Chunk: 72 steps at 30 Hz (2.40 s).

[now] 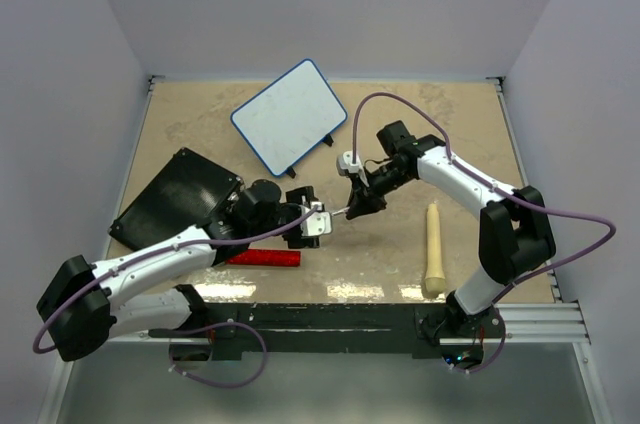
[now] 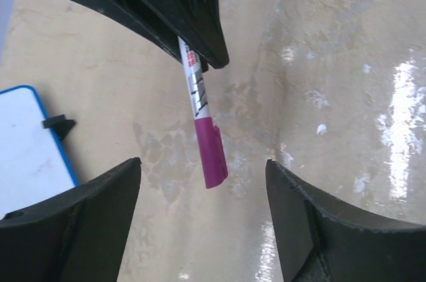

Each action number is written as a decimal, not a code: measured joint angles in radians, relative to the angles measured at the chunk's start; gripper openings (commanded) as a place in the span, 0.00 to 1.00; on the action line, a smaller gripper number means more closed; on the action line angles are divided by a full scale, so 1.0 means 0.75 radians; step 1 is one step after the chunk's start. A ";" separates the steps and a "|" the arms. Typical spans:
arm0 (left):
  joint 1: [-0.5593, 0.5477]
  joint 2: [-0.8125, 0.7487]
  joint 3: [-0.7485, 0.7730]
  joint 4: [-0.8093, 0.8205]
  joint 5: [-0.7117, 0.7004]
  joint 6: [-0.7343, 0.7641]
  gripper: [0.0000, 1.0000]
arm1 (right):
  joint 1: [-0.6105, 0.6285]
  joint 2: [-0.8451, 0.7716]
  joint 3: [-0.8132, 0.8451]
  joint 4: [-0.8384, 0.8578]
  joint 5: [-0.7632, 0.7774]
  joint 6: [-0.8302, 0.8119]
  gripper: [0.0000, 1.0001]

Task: Write a sentence on the whiteboard
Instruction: Open the whiteboard marker at the center of the board.

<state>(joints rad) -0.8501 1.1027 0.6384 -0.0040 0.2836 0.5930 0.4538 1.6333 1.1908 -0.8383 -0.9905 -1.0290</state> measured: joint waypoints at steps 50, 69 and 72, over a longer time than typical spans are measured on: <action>0.193 0.333 0.266 -0.128 0.450 -0.333 0.00 | 0.017 -0.055 0.007 -0.096 -0.106 -0.092 0.60; 0.193 0.328 0.278 -0.229 0.315 -0.272 0.00 | 0.031 -0.028 0.006 0.211 -0.099 0.370 0.52; 0.193 0.328 0.278 -0.230 0.313 -0.271 0.00 | 0.055 -0.002 0.006 0.215 -0.098 0.384 0.50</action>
<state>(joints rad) -0.7052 1.3487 0.8471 -0.1764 0.5182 0.3897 0.4950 1.6321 1.1954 -0.6773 -1.0637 -0.7414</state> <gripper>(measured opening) 0.143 0.521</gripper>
